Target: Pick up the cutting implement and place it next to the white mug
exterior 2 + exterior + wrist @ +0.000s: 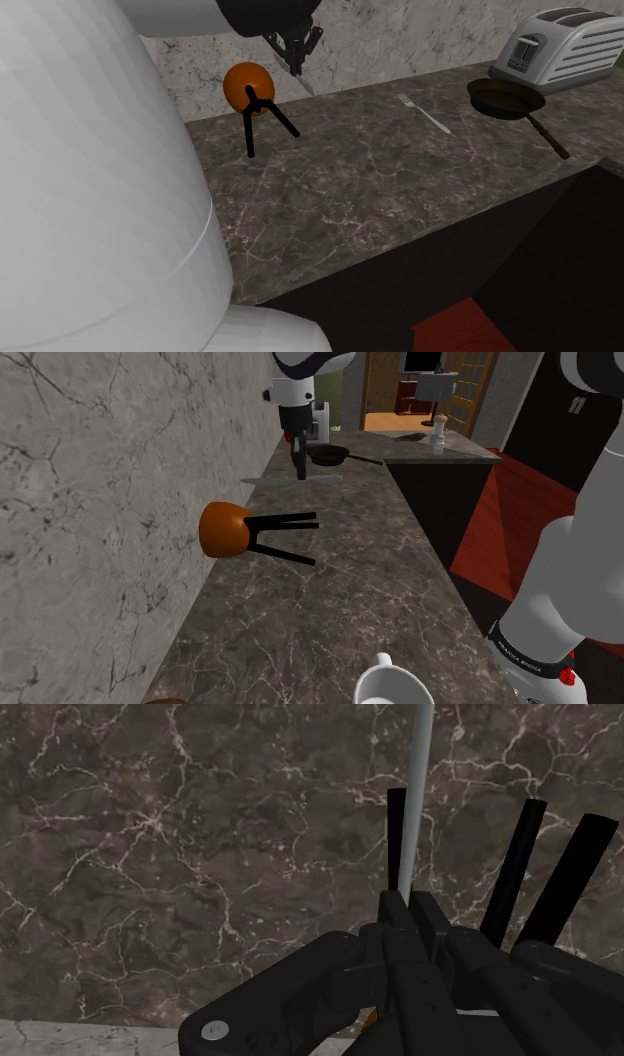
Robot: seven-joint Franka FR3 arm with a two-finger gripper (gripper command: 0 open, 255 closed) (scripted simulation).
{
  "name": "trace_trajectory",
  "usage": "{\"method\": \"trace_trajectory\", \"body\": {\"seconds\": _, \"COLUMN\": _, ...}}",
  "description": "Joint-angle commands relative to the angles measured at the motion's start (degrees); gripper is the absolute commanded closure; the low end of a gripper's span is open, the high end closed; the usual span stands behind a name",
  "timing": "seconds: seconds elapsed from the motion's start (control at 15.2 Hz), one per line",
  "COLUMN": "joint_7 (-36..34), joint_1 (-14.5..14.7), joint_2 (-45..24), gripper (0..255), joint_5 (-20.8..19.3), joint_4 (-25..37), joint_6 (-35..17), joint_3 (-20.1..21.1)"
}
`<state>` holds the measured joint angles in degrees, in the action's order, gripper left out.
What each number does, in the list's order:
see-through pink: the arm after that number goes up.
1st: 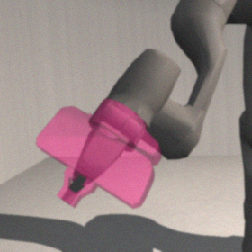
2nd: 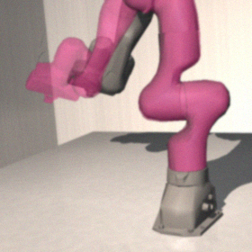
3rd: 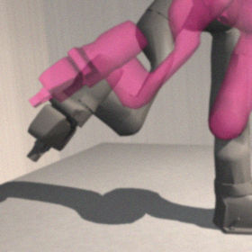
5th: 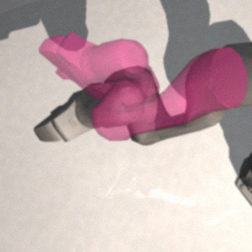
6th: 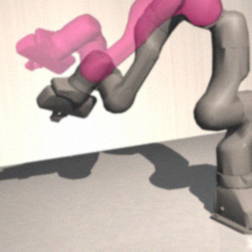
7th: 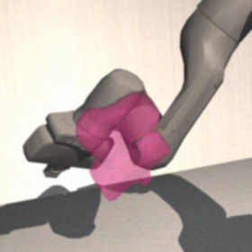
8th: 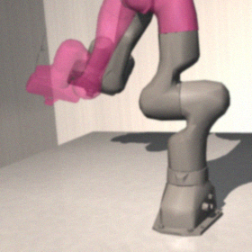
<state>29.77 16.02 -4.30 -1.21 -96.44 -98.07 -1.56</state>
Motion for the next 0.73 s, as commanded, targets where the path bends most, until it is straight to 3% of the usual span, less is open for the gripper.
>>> {"method": "trace_trajectory", "body": {"seconds": 0.0, "joint_7": -2.5, "joint_1": 1.3, "joint_2": 1.4, "gripper": 255, "joint_5": 0.0, "joint_4": -1.6, "joint_6": -0.1, "joint_3": 1.1}}
{"method": "trace_trajectory", "body": {"seconds": 0.66, "joint_7": -15.5, "joint_1": 7.9, "joint_2": 6.0, "gripper": 255, "joint_5": 0.8, "joint_4": -7.2, "joint_6": -0.9, "joint_3": 7.7}}
